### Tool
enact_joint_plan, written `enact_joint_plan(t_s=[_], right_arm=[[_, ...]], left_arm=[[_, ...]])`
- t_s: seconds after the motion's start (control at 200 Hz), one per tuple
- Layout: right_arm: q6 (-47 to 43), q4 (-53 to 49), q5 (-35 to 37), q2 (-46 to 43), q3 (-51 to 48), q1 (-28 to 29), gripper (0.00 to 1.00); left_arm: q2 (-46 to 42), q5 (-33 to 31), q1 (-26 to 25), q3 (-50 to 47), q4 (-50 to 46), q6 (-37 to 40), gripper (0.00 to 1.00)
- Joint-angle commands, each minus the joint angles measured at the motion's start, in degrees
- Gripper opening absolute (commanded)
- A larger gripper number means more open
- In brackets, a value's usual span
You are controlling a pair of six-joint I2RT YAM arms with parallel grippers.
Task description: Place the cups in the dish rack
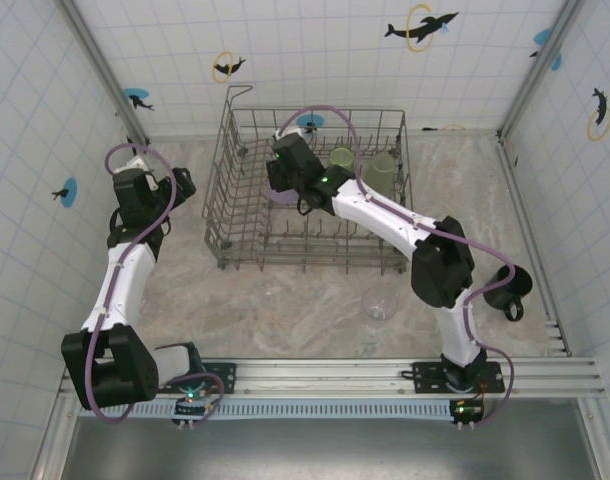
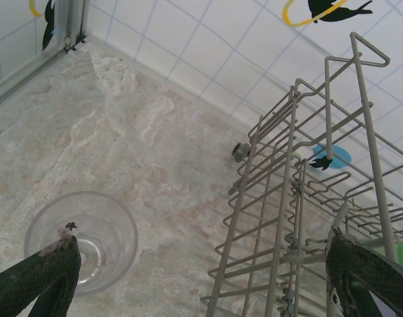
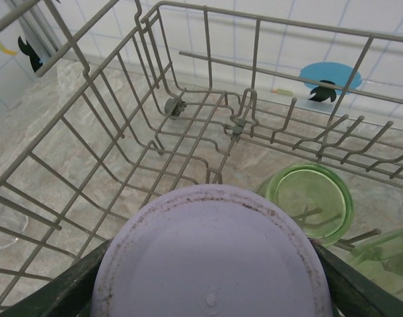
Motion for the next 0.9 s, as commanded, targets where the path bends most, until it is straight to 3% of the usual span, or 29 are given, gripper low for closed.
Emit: enact_joint_plan(t_s=[0.0, 0.49, 0.726, 0.826, 0.896], right_arm=[[-1.1, 0.7, -0.1, 2.1, 3.2, 0.6, 0.41], [-3.8, 0.9, 0.8, 7.3, 4.5, 0.9, 0.42], [-3.5, 2.1, -0.3, 9.2, 4.5, 1.0, 0.48], [-3.3, 2.2, -0.9, 9.8, 4.6, 1.0, 0.54], [-3.3, 2.3, -1.6, 9.9, 4.6, 1.0, 0.66]], left_arm=[[-0.9, 1.8, 0.4, 0.8, 0.9, -0.6, 0.97], [-0.8, 2.4, 0.4, 0.7, 1.0, -1.0, 0.97], [-1.0, 2.4, 0.4, 0.7, 1.0, -0.9, 0.97], [-1.0, 2.6, 0.3, 0.7, 1.0, -1.0, 0.97], [-1.1, 2.7, 0.4, 0.6, 1.1, -0.9, 0.97]])
